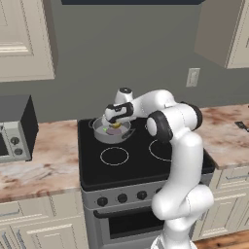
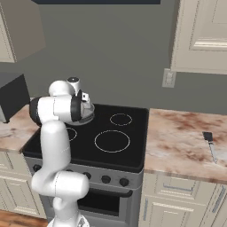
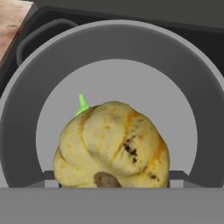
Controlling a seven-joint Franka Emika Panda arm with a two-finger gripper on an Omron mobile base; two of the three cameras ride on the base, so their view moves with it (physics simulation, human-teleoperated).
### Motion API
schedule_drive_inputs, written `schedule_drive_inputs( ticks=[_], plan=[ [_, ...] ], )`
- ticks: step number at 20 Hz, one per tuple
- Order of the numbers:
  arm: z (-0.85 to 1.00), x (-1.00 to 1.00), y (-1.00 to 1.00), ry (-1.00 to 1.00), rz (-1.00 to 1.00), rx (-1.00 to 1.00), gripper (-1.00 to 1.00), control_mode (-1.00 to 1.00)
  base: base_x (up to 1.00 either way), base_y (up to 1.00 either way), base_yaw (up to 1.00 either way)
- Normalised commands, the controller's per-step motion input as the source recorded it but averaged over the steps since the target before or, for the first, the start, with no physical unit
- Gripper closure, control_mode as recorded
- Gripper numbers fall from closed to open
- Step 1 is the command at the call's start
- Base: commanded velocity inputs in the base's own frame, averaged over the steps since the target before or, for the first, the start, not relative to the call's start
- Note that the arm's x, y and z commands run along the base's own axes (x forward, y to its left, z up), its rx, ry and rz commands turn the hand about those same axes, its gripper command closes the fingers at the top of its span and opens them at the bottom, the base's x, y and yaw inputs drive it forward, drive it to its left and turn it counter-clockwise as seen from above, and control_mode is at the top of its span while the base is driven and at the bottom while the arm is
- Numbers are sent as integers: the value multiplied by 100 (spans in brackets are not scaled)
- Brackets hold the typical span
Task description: Put the eggplant and squash in the pot. Retrieve the spatula and lightly stir the vegetables in the pot.
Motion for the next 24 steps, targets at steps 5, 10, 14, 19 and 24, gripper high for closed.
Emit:
schedule_drive_inputs(
  ticks=[5,10,14,19,24],
  plan=[
    [0,0,0,0,0,0,-100,-100,0,0,0],
    [-1,2,0,0,0,0,-100,-100,0,0,0],
    [0,0,0,0,0,0,-100,-100,0,0,0],
    [4,-9,-17,0,0,0,-100,-100,0,0,0],
    [18,-36,-50,-4,0,3,-100,-100,0,0,0]
  ],
)
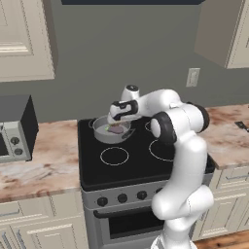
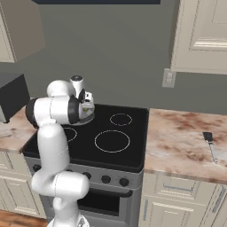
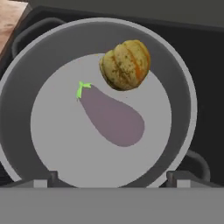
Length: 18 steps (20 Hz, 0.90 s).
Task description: Put the eggplant and squash in the pot. Retrieve the spatula and lightly stir the vegetables in the pot.
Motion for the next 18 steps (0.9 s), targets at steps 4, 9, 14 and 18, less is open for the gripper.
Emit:
schedule_drive_inputs(
  ticks=[4,9,14,18],
  plan=[
    [27,-37,-51,-5,0,3,-100,-100,0,0,0],
    [13,-34,-77,-1,-3,7,-100,-100,0,0,0],
    [1,-27,-100,0,-9,4,-100,-100,0,0,0],
    [0,-16,-100,0,-14,0,-100,-100,0,0,0]
  ],
)
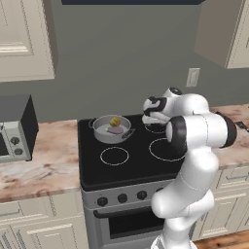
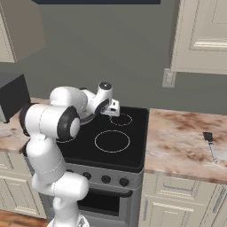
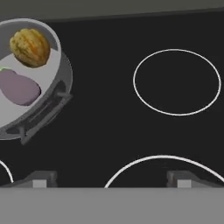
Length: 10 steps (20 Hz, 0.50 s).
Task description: Put the eggplant and squash in the pot. Retrieve the spatula and lightly stir the vegetables in the pot.
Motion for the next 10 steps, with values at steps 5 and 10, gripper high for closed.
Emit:
schedule_drive_inputs(
  ticks=[5,10],
  plan=[
    [0,-7,-100,1,-16,0,-100,-100,0,0,0],
    [0,-18,-100,2,-18,0,-100,-100,0,0,0]
  ],
)
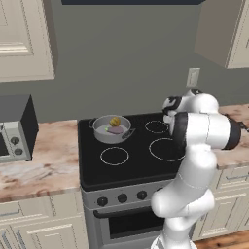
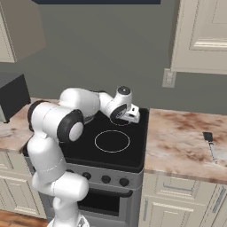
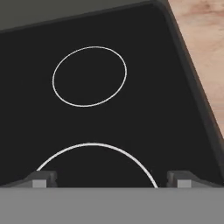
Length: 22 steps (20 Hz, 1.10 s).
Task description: Put the eggplant and squash in the pot. Retrieve the spatula and lightly stir the vegetables in the pot.
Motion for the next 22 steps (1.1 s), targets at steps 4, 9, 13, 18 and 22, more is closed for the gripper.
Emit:
schedule_drive_inputs(
  ticks=[4,9,13,18,22],
  plan=[
    [8,-78,-36,6,0,0,-100,-100,0,0,0],
    [32,-69,23,5,5,0,-100,-100,0,0,0],
    [29,-70,58,0,3,-3,-100,-100,0,0,0],
    [2,-49,61,7,0,-11,-100,-100,0,0,0],
    [1,-51,50,7,0,-10,-100,-100,0,0,0]
  ],
)
